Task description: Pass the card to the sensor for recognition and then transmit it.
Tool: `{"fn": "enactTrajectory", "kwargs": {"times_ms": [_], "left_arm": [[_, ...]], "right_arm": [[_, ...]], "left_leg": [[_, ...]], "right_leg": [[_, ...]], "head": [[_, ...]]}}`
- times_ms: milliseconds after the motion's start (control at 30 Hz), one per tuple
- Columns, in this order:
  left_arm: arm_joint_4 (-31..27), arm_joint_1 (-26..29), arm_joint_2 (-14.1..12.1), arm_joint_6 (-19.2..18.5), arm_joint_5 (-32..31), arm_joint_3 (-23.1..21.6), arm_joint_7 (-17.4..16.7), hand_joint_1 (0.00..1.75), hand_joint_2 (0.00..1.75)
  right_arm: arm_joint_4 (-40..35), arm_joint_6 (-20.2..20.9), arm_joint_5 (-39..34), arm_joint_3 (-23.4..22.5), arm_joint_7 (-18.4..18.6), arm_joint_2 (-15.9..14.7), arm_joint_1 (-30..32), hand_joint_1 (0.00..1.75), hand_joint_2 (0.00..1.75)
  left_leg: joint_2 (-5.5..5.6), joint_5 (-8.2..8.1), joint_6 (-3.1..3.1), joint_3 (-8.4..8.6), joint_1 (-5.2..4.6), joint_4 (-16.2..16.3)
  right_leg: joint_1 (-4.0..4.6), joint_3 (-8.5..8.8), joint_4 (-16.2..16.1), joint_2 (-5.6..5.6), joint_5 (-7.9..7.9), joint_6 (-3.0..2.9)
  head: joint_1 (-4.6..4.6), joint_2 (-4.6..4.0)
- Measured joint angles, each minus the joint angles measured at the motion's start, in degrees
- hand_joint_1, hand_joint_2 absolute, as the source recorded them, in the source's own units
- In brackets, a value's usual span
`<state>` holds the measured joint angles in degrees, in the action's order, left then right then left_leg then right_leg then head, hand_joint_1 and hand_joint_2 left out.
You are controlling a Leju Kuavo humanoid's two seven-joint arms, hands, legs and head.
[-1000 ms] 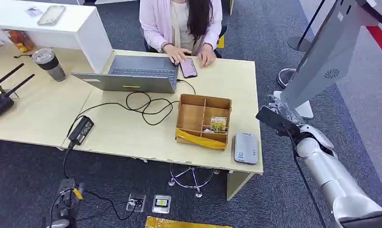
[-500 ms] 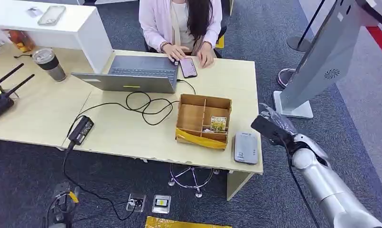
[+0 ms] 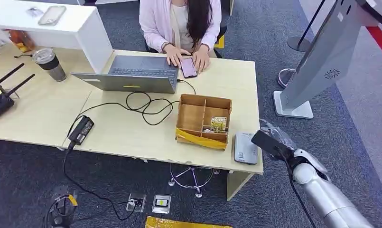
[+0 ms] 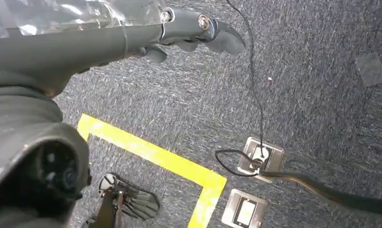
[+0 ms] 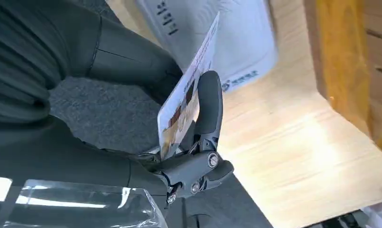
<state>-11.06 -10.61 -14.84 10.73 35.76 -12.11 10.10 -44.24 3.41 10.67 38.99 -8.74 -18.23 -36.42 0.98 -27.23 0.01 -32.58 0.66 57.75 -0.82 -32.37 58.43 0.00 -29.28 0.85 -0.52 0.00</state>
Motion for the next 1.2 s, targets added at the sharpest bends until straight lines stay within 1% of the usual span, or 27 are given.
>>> {"fn": "enactTrajectory", "kwargs": {"times_ms": [233, 433, 967, 1100, 1200], "left_arm": [[0.0, -0.01, 0.0, -0.04, 0.0, 0.0, 0.15, 0.0, 0.0], [0.0, 0.01, 0.0, -0.15, 0.09, -0.02, 0.2, 0.0, 0.0], [0.02, 0.16, 0.0, -1.03, 0.15, -0.07, 0.44, 0.0, 0.0], [0.02, 0.17, 0.0, -1.73, 0.22, -0.07, 0.63, 0.0, 0.0], [0.02, 0.18, 0.0, -2.03, 0.24, -0.09, 0.63, 0.0, 0.0]], "right_arm": [[0.02, -0.5, -0.9, 1.65, -0.04, -1.26, 0.71, 1.75, 1.75], [-0.66, -1.38, -3.58, 3.02, 0.81, -2.16, 1.45, 1.75, 1.75], [-3.58, -2.4, -5.0, 5.29, 2.21, -3.45, 2.75, 1.75, 1.75], [-5.75, -1.88, -6.69, 5.33, 3.69, -4.7, 2.68, 1.75, 1.75], [-7.84, 0.04, -8.91, 5.16, 4.52, -5.7, 2.36, 1.75, 1.75]], "left_leg": [[-0.02, -0.01, -0.01, 0.01, 0.0, 0.0], [-0.02, -0.01, -0.01, 0.0, 0.0, 0.0], [-0.04, -0.01, -0.01, 0.04, 0.0, 0.0], [-0.04, -0.01, -0.01, 0.02, 0.0, 0.0], [-0.04, -0.01, -0.01, 0.01, 0.0, 0.0]], "right_leg": [[0.0, -0.01, 0.0, 0.01, 0.0, 0.0], [0.0, 0.0, 0.0, 0.01, 0.0, 0.0], [0.0, 0.01, 0.0, 0.03, 0.0, 0.0], [0.0, 0.02, 0.0, 0.02, 0.0, 0.0], [0.0, 0.02, 0.0, 0.02, 0.0, 0.0]], "head": [[0.0, 0.0], [0.0, 0.0], [0.0, 0.0], [0.0, 0.0], [0.0, 0.0]]}}
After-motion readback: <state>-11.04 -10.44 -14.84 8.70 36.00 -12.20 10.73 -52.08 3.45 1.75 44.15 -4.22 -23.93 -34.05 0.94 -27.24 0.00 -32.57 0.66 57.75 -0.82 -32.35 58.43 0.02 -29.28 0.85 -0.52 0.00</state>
